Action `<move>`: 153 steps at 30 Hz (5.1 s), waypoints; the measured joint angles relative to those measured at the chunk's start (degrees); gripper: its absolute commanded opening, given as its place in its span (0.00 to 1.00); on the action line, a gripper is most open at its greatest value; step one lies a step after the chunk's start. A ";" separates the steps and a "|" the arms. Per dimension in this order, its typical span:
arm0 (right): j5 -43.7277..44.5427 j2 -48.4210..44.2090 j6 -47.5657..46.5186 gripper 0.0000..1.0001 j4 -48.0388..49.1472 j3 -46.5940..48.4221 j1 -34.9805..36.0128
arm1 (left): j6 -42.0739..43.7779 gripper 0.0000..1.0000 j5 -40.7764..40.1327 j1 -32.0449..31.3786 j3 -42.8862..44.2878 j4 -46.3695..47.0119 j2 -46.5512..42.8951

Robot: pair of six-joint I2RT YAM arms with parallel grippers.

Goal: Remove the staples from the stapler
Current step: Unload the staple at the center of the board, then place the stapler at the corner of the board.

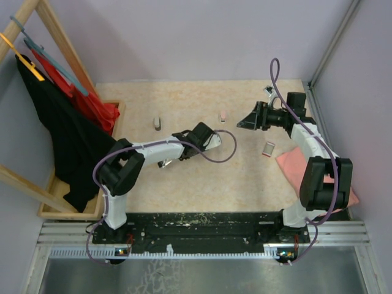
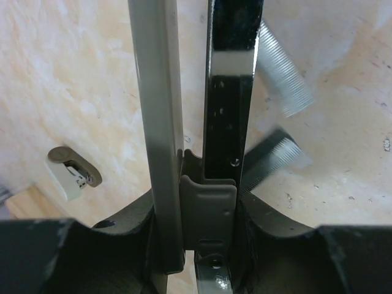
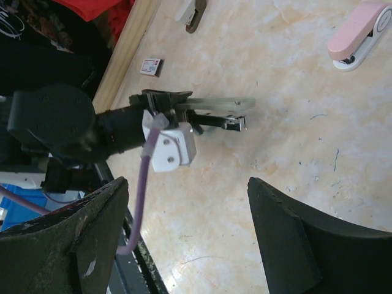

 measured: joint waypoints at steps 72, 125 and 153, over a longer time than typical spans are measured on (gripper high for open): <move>13.42 -25.40 -78.77 0.76 -11.41 -10.01 26.51 | -3.45 0.00 74.36 12.09 19.45 -37.20 5.40; 38.86 -19.41 -86.64 0.00 -0.57 -21.09 43.56 | 5.03 0.28 79.30 6.84 19.89 -45.59 7.67; 39.69 -19.67 -75.06 0.00 1.70 -21.07 43.50 | 2.78 1.00 78.97 13.66 22.01 -43.32 4.02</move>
